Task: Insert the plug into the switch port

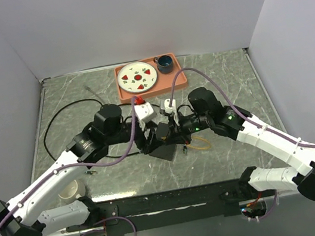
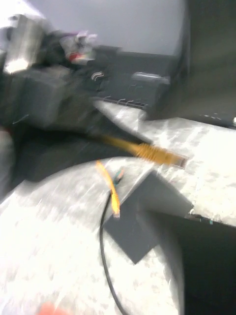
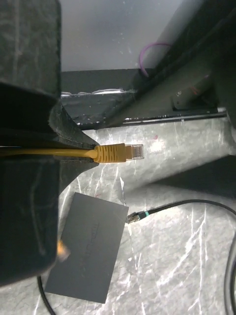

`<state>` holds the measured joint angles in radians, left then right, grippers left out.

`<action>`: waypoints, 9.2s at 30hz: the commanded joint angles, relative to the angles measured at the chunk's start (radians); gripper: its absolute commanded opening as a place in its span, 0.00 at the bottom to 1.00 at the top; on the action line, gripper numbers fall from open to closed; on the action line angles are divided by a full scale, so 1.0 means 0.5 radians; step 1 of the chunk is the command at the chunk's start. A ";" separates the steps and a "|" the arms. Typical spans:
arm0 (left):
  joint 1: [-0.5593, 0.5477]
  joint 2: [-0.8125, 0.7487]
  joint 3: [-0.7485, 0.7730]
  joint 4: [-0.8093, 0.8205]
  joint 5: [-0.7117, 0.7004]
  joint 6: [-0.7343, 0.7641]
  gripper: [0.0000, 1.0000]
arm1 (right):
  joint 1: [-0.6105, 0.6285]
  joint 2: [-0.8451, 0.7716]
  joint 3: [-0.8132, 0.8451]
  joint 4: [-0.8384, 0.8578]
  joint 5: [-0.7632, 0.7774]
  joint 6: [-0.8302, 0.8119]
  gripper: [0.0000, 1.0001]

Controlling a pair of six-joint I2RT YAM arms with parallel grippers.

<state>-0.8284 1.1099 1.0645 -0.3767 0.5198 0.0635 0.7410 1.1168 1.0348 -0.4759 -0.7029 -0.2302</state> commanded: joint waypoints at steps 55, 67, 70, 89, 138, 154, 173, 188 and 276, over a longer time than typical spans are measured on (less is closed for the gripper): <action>-0.049 -0.385 -0.568 1.496 -0.113 0.250 0.54 | -0.752 0.181 0.136 0.470 -1.322 1.037 0.00; -0.055 -0.275 -0.488 1.468 0.007 0.235 0.22 | -0.752 0.184 0.097 0.525 -1.346 1.080 0.00; -0.058 -0.250 -0.463 1.431 0.037 0.250 0.19 | -0.752 0.178 0.100 0.528 -1.349 1.083 0.00; -0.058 0.148 0.089 0.815 -0.285 -0.115 0.01 | -0.743 -0.147 0.351 -0.070 -0.399 0.565 0.95; 0.512 1.051 0.328 0.603 1.283 -1.483 0.01 | 0.285 -0.335 0.001 0.068 1.332 -0.033 0.75; 0.512 1.041 0.341 0.572 1.289 -1.455 0.01 | 0.285 -0.141 0.060 -0.064 1.400 -0.040 0.58; 0.512 1.045 0.365 0.536 1.292 -1.428 0.01 | 0.288 -0.086 0.063 -0.070 1.492 -0.024 0.07; 0.626 0.956 0.356 0.587 1.066 -1.376 0.87 | 0.285 -0.043 0.072 -0.107 1.501 0.019 0.00; 0.850 0.891 -0.294 0.738 -0.276 -1.146 0.98 | 0.199 0.951 -0.235 0.350 0.961 0.844 0.00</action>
<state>-0.4194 1.6108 0.9321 -0.0437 0.3626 -0.5137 0.8230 1.5749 0.8852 -0.3515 -0.2035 0.1864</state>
